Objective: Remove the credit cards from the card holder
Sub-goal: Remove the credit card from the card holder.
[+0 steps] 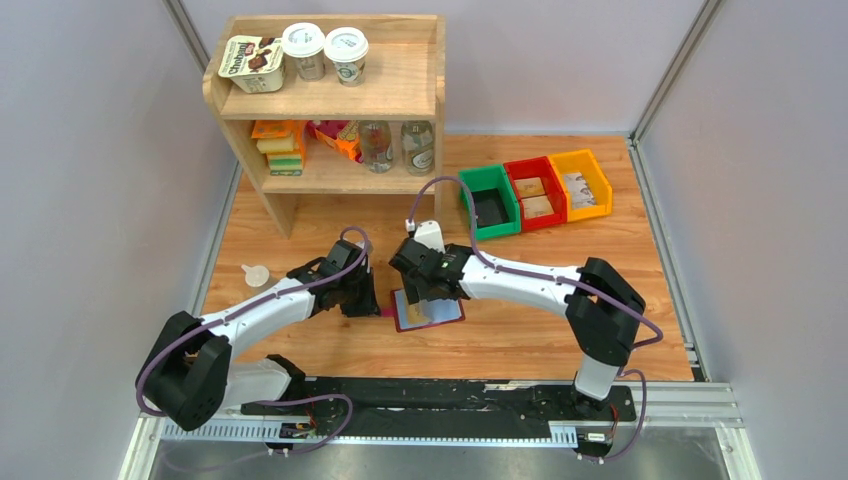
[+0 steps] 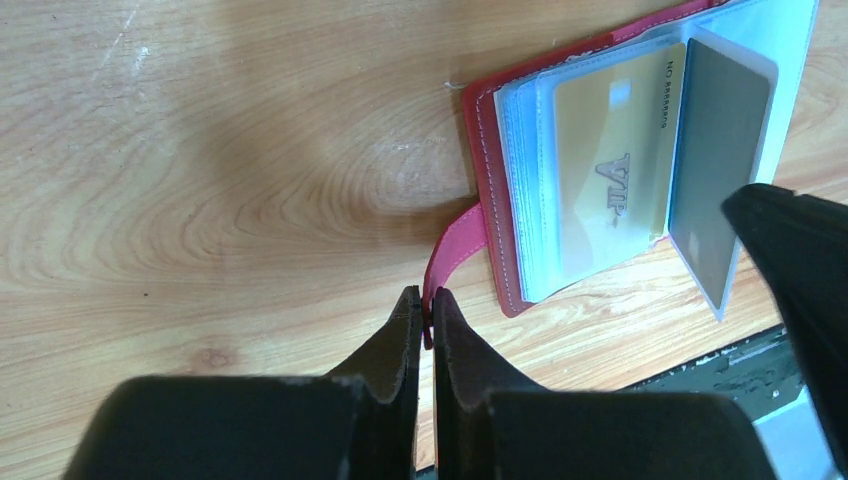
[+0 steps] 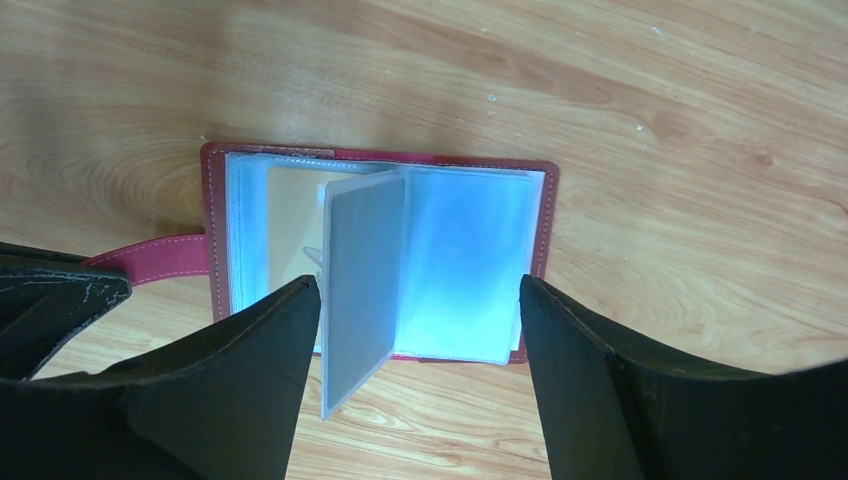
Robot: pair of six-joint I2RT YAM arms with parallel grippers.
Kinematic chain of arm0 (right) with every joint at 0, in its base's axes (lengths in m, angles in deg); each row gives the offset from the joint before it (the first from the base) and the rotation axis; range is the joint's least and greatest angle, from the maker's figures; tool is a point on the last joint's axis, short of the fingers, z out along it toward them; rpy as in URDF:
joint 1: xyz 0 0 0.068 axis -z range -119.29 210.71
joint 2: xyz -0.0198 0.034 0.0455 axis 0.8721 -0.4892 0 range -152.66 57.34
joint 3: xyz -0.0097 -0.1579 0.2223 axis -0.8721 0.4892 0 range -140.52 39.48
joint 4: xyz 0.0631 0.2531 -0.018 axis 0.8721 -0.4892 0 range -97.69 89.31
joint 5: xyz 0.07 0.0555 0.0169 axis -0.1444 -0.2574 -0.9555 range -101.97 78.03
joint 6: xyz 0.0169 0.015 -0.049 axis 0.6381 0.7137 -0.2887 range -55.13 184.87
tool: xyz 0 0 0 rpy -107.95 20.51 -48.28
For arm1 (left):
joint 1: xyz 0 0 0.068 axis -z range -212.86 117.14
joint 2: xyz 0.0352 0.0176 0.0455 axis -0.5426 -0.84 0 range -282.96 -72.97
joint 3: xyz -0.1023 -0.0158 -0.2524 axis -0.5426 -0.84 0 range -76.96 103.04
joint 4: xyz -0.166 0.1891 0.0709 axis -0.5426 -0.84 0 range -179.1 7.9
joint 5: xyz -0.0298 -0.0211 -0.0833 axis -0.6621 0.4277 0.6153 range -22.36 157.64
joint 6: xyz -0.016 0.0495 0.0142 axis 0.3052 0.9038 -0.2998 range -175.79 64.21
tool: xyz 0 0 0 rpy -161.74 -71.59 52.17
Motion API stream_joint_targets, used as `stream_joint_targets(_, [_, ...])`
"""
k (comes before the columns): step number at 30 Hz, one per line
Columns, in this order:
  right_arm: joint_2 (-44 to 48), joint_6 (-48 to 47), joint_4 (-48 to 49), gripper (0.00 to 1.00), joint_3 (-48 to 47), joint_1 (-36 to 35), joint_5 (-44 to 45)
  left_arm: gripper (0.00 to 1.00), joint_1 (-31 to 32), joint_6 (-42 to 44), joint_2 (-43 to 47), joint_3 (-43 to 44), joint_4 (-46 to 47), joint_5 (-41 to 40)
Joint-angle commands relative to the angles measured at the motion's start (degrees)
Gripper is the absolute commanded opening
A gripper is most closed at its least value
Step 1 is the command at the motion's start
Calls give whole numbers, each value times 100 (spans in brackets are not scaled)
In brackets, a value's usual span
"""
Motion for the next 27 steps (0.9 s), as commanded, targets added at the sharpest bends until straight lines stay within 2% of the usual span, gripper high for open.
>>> stream_joint_targets(1, [428,-43,-9,77,181,118,212,0,-28,25,107,-41,-60,-65])
stream_joint_targets(10, [902,124,52,77,955,662,133,0,-28,33,133,-32,-69,-65])
stream_joint_targets(15, [1218,-68,323,76,1016,725,-51,0,-28,60,142,21,-103,-91])
stream_joint_targets(19, [1658,-420,1525,75,1472,777,-971,11,-28,86,282,161,-235,-223])
stream_joint_targets(23, [1764,-333,2643,63,2061,1067,-2326,33,-28,226,572,477,-455,-381])
stream_joint_targets(27, [1651,-70,3908,55,2615,1269,-3495,38,-28,280,792,837,-552,-277])
